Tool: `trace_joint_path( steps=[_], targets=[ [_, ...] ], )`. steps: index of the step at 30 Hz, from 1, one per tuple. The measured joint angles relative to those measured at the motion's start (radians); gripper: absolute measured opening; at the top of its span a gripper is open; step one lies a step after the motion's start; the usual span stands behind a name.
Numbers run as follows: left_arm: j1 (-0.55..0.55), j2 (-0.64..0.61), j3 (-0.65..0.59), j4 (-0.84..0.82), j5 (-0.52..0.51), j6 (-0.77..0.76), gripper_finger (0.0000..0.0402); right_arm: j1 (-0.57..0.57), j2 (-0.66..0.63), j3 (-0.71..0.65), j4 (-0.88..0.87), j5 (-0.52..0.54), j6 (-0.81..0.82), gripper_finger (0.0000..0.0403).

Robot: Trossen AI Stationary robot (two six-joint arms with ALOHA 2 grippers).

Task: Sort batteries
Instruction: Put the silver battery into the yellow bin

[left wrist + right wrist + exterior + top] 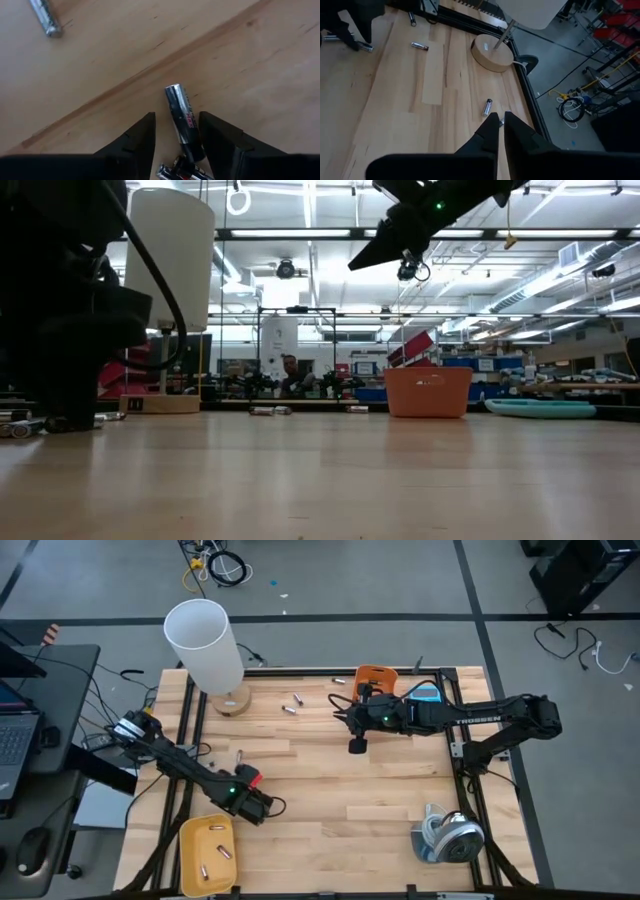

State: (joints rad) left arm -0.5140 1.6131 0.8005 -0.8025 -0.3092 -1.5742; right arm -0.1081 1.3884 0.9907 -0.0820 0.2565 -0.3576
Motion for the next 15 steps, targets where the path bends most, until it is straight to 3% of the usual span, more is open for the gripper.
trace_joint_path(
  steps=[3, 9, 15],
  targets=[
    [0.000, 0.002, 0.000, 0.004, 0.000, 0.030, 0.0124, 0.000, 0.000, 0.000, 0.008, 0.000, 0.000, 0.0014],
    [0.000, 0.001, 0.001, -0.001, -0.020, 0.105, 0.0023, 0.000, 0.000, 0.000, 0.021, -0.030, 0.039, 0.0012],
    [0.002, 0.007, 0.040, -0.070, -0.028, 0.213, 0.0021, 0.001, 0.000, 0.000, 0.023, -0.095, 0.082, 0.0016]
  ],
)
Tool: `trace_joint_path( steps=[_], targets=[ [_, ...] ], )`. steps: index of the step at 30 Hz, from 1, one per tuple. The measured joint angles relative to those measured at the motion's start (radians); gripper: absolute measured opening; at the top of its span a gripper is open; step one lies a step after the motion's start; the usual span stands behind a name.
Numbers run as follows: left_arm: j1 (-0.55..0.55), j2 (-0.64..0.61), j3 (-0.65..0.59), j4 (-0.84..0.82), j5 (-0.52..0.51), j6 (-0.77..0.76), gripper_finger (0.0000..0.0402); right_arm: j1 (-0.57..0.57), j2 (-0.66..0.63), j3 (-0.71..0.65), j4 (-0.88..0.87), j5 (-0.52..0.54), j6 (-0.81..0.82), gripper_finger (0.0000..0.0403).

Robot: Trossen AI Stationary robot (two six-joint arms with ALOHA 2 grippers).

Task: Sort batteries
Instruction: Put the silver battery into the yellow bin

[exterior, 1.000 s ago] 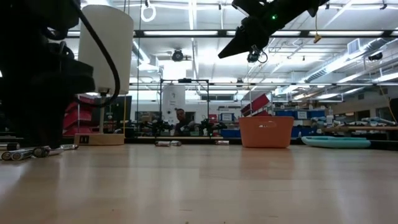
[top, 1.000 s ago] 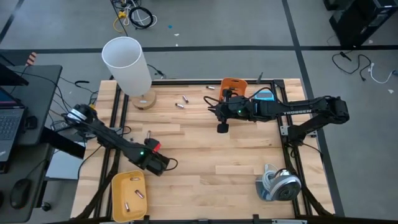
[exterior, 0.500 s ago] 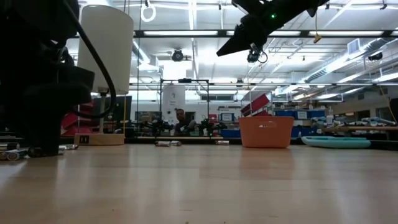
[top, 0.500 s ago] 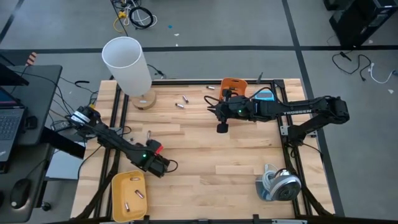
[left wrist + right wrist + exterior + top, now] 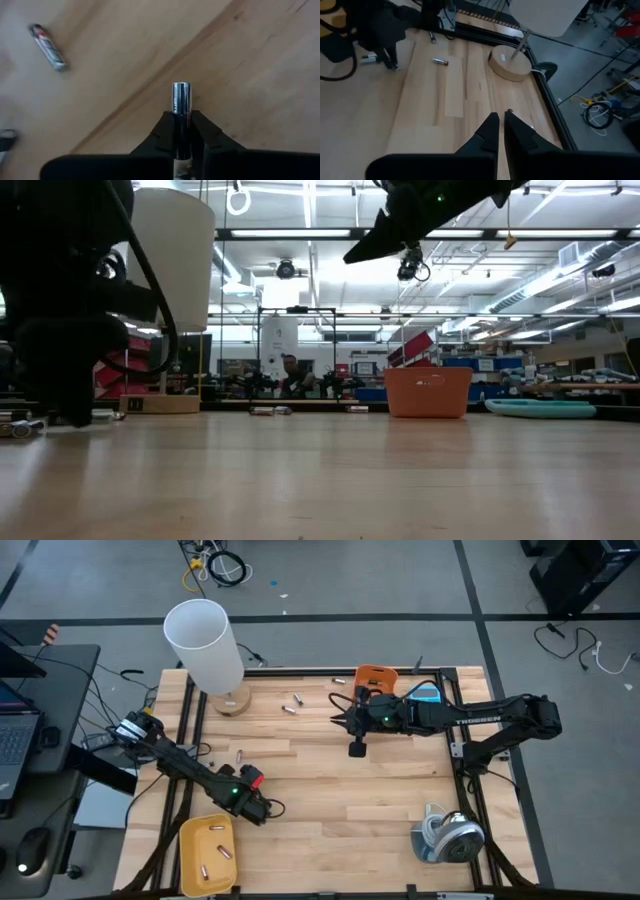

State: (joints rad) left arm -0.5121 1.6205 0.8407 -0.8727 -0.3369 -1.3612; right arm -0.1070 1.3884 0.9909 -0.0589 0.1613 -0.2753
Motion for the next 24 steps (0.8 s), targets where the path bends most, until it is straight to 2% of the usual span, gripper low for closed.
trace_joint_path(
  steps=[4, 10, 16, 21, 24],
  targets=[
    [-0.001, 0.000, 0.060, -0.074, -0.057, 0.055, 0.0020, 0.001, 0.000, 0.000, 0.025, -0.022, 0.023, 0.0015],
    [-0.033, -0.002, 0.140, -0.134, -0.275, 0.160, 0.0020, 0.001, 0.000, 0.000, 0.070, -0.131, 0.037, 0.0017],
    [-0.098, -0.003, 0.230, -0.133, -0.557, 0.323, 0.0020, 0.034, 0.031, 0.000, 0.141, -0.182, 0.022, 0.0014],
    [-0.140, -0.003, 0.301, -0.132, -0.836, 0.467, 0.0020, 0.083, 0.143, 0.001, 0.341, -0.190, -0.034, 0.0016],
    [-0.151, -0.004, 0.329, -0.132, -0.957, 0.550, 0.0020, 0.119, 0.206, 0.001, 0.491, -0.190, -0.098, 0.0021]
  ],
)
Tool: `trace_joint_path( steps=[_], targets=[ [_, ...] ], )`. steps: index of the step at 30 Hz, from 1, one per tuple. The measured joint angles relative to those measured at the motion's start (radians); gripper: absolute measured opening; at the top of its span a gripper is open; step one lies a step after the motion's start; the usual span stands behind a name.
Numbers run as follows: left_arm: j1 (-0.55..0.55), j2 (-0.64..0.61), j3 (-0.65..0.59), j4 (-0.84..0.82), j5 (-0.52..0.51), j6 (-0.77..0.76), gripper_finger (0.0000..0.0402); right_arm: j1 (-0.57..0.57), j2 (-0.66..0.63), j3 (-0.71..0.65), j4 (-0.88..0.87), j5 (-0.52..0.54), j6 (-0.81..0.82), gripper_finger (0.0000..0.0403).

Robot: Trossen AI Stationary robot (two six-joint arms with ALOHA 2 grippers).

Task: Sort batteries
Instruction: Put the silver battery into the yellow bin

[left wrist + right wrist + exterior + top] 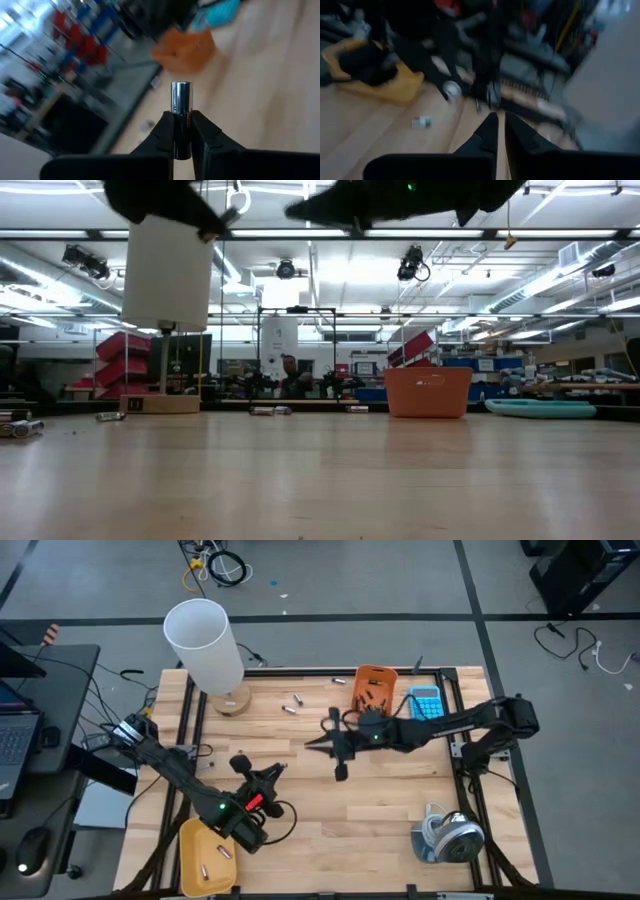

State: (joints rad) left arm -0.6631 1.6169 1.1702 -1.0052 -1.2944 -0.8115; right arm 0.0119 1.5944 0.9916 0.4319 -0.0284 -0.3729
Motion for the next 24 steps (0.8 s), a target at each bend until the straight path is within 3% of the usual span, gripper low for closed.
trace_joint_path(
  steps=[5, 8, 10, 12, 16, 18, 21, 24],
  targets=[
    [-0.011, -0.006, 0.027, -0.054, -0.102, 0.081, 0.0021, 0.051, 0.058, 0.000, 0.217, 0.075, -0.047, 0.0033],
    [-0.029, -0.047, 0.070, -0.139, -0.046, 0.002, 0.0021, 0.057, 0.049, 0.000, 0.224, 0.146, -0.034, 0.0036],
    [-0.048, -0.083, 0.115, -0.199, 0.103, -0.027, 0.0021, 0.055, 0.038, 0.000, 0.206, 0.170, -0.009, 0.0036],
    [-0.066, -0.116, 0.179, -0.237, 0.320, -0.028, 0.0021, 0.047, 0.031, 0.000, 0.188, 0.172, 0.012, 0.0034],
    [-0.100, -0.162, 0.287, -0.237, 0.899, -0.078, 0.0021, 0.035, 0.030, 0.000, 0.171, 0.173, 0.015, 0.0032],
    [-0.134, -0.159, 0.312, -0.225, 1.101, -0.147, 0.0021, 0.031, 0.030, 0.000, 0.163, 0.174, 0.026, 0.0033],
    [-0.194, -0.151, 0.312, -0.240, 1.228, -0.241, 0.0021, 0.030, 0.030, 0.000, 0.150, 0.173, 0.039, 0.0034],
    [-0.251, -0.133, 0.287, -0.253, 1.240, -0.374, 0.0021, 0.031, 0.031, 0.000, 0.143, 0.167, 0.041, 0.0034]
  ],
)
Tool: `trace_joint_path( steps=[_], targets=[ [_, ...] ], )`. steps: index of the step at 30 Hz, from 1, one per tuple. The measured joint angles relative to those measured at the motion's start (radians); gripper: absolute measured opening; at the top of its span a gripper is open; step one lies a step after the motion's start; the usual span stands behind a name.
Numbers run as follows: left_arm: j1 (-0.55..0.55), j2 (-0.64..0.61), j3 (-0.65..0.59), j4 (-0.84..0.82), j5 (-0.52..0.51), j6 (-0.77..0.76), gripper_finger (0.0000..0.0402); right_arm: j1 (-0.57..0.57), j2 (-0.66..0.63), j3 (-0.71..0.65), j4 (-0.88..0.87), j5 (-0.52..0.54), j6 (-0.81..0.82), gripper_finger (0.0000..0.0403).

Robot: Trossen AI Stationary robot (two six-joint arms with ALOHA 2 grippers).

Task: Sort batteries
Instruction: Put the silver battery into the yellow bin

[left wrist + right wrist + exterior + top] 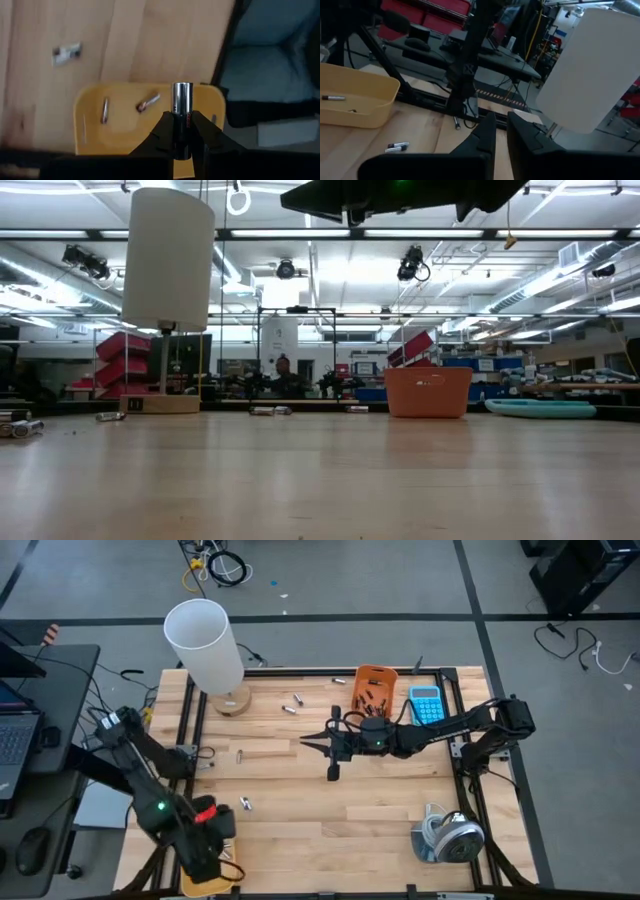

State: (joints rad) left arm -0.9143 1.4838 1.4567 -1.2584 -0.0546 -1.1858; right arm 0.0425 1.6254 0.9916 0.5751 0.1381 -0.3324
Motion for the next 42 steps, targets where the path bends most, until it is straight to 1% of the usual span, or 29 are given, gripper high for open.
trace_joint_path(
  steps=[4, 7, 11, 14, 21, 25, 30, 33, 34, 36, 38, 40, 42],
  targets=[
    [-0.085, 0.031, -0.064, 0.058, 0.002, -0.153, 0.0021, 0.000, 0.002, 0.000, -0.007, -0.002, 0.000, 0.0032],
    [-0.131, 0.080, -0.096, 0.079, 0.008, -0.185, 0.0021, 0.000, 0.002, 0.000, -0.006, -0.007, 0.000, 0.0034],
    [-0.156, 0.139, -0.123, 0.080, 0.002, -0.184, 0.0023, 0.000, 0.002, 0.000, -0.003, -0.008, 0.000, 0.0034],
    [-0.159, 0.171, -0.145, 0.085, 0.008, -0.183, 0.0036, 0.000, 0.002, 0.000, -0.003, -0.008, 0.016, 0.0032],
    [-0.161, 0.233, -0.154, 0.050, 0.008, -0.162, 0.0107, -0.002, 0.002, 0.000, -0.001, -0.009, 0.024, 0.0036],
    [-0.162, 0.249, -0.154, 0.021, 0.008, -0.161, 0.0135, -0.006, 0.002, 0.000, -0.003, -0.009, 0.024, 0.0036],
    [-0.160, 0.247, -0.152, 0.010, 0.008, -0.161, 0.0139, -0.019, 0.002, 0.000, -0.004, -0.009, 0.026, 0.0035],
    [-0.154, 0.246, -0.124, -0.019, -0.006, -0.161, 0.0135, -0.026, 0.002, 0.000, -0.003, -0.009, 0.024, 0.0036],
    [-0.153, 0.246, -0.110, -0.036, -0.024, -0.160, 0.0133, -0.030, 0.002, 0.000, -0.002, -0.009, 0.021, 0.0036],
    [-0.147, 0.245, -0.072, -0.085, -0.106, -0.156, 0.0131, -0.035, 0.002, 0.000, 0.003, -0.009, 0.019, 0.0035],
    [-0.141, 0.244, -0.020, -0.126, -0.225, -0.151, 0.0131, -0.040, 0.002, 0.000, 0.006, -0.009, 0.030, 0.0033],
    [-0.137, 0.243, 0.034, -0.209, -0.350, -0.152, 0.0131, -0.041, 0.002, 0.000, 0.006, -0.009, 0.034, 0.0032],
    [-0.130, 0.242, 0.085, -0.288, -0.453, -0.153, 0.0131, -0.041, 0.002, 0.000, 0.006, -0.009, 0.029, 0.0033]
  ],
)
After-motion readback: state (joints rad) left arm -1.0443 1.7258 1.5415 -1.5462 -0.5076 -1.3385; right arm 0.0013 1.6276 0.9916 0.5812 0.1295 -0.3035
